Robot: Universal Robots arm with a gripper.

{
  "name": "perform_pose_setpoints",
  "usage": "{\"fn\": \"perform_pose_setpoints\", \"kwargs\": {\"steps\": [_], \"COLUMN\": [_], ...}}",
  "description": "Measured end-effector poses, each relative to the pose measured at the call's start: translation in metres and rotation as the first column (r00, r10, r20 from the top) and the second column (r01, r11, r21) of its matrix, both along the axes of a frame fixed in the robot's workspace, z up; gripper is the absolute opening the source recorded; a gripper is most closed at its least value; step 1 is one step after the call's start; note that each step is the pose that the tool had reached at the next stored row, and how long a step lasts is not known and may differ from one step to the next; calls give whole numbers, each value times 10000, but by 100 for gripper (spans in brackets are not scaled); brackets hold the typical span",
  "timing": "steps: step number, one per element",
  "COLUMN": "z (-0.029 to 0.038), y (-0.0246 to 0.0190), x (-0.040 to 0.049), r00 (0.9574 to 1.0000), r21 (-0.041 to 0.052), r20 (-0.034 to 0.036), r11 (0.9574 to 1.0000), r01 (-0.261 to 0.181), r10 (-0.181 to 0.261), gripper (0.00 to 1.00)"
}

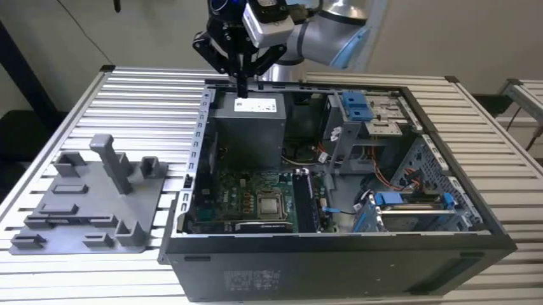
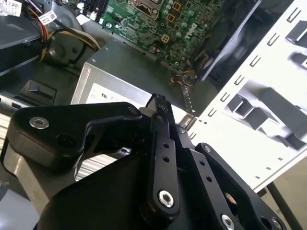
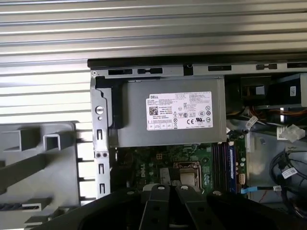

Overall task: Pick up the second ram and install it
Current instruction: 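Reach for the second ram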

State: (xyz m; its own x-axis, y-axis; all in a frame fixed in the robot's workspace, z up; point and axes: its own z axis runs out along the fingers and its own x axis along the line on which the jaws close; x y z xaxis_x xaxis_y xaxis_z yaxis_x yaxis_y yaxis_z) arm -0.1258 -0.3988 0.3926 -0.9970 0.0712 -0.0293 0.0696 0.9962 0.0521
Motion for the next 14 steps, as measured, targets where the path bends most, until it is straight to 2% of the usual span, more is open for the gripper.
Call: {"fn": "perform_pose_setpoints", "kwargs": {"steps": [9,14], "z": [0,0], "y": [0,0], "x": [-153,-267], "r00": [10000,10000], "r21": [-1,0], "r20": [-1,0], "r11": [10000,10000], "r01": [-2,-2], "r10": [2,2], "gripper": [11,11]}}
